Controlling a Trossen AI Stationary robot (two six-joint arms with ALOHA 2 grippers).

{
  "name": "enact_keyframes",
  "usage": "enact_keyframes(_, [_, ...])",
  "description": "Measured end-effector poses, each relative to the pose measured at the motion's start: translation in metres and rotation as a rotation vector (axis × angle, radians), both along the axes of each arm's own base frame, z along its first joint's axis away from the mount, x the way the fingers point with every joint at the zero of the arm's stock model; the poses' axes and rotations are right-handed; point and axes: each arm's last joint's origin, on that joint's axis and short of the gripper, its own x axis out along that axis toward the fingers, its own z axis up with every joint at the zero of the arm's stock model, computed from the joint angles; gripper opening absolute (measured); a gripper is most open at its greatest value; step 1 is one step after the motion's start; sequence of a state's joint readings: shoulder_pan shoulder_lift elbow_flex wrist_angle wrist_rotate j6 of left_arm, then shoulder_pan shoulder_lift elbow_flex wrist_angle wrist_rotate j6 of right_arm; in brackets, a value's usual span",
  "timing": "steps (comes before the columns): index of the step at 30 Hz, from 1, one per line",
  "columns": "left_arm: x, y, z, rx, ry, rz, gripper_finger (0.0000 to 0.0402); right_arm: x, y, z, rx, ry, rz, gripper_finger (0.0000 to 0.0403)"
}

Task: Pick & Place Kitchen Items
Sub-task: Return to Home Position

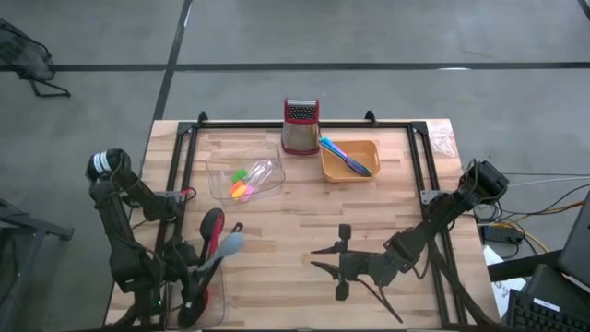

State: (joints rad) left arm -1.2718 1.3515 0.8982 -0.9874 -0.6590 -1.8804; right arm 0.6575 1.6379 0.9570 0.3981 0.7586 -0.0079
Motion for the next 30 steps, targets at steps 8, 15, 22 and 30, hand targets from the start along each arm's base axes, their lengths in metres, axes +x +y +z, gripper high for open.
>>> enact_keyframes(8, [0.008, 0.002, 0.022, 0.184, -0.367, -0.069, 0.0195, 0.003, -0.008, -0.005, 0.050, 0.003, -0.035, 0.0085])
enact_keyframes(15, [0.032, 0.011, 0.024, 0.419, -0.512, -0.027, 0.0141, 0.015, -0.025, -0.010, 0.136, 0.047, 0.068, 0.0029])
enact_keyframes(22, [0.060, 0.019, 0.021, 0.538, -0.511, 0.016, 0.0016, 0.026, -0.043, -0.010, 0.148, 0.070, 0.135, 0.0008])
enact_keyframes(30, [0.099, 0.023, 0.025, 0.588, -0.485, -0.051, 0.0005, 0.033, -0.055, -0.008, 0.088, 0.044, 0.123, 0.0008])
